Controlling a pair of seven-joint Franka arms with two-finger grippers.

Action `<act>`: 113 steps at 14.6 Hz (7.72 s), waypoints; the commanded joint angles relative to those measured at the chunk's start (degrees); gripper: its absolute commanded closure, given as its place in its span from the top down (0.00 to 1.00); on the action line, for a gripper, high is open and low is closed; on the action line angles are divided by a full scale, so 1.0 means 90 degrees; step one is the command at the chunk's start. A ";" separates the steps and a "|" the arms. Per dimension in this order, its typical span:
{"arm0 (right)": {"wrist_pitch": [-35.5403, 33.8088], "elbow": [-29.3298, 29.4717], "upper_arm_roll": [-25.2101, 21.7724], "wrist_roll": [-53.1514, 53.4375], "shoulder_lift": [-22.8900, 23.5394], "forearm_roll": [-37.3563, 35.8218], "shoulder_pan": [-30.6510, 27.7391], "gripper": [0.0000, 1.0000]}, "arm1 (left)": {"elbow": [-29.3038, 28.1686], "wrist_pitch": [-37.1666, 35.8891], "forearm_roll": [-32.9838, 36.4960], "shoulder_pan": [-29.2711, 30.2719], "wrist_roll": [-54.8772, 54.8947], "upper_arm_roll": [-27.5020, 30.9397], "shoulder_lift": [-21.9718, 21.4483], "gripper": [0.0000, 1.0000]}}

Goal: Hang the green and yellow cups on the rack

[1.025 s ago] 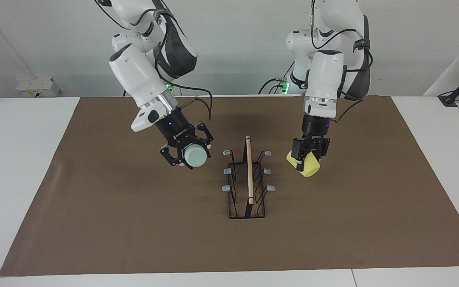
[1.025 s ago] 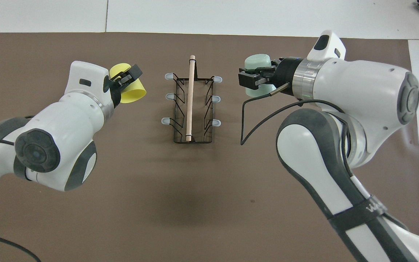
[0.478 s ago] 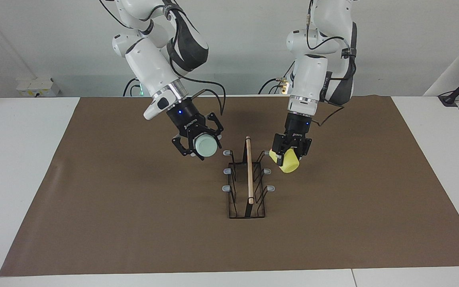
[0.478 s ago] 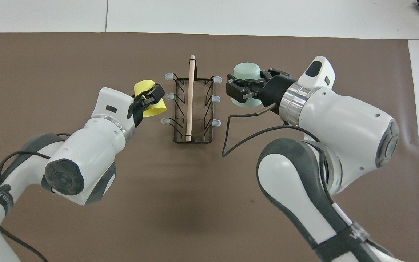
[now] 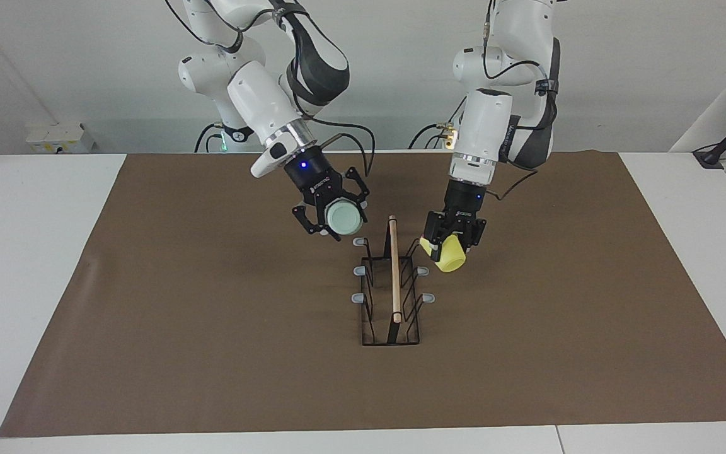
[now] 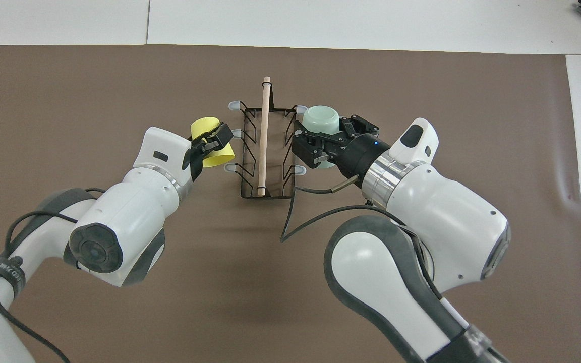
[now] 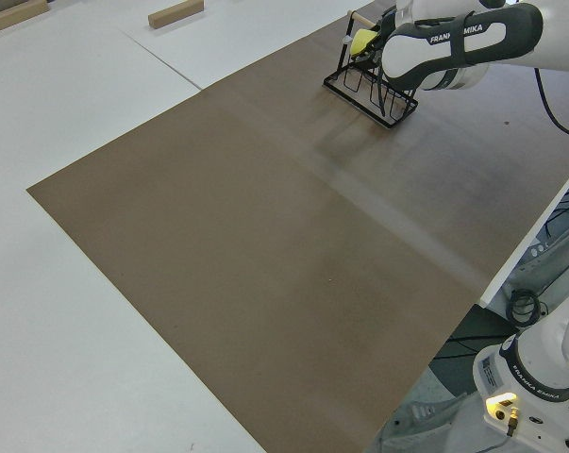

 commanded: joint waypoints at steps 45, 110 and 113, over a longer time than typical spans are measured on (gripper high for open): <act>-0.4063 -0.1078 -0.0033 -0.9726 0.1112 0.8301 -0.0453 0.00 | 0.0665 -0.3749 0.0111 0.0037 0.0127 -0.0614 -0.0727 1.00; -0.3348 -0.0201 -0.0453 -0.7207 0.0119 -0.3876 -0.3001 1.00 | 0.4026 -0.9866 -0.1539 0.0310 0.6399 0.2101 -0.0824 1.00; -0.4892 0.0483 -0.0453 -0.4968 -0.0067 -0.5814 -0.3129 1.00 | 0.4026 -0.9866 -0.1539 0.0310 0.6399 0.2101 -0.0814 1.00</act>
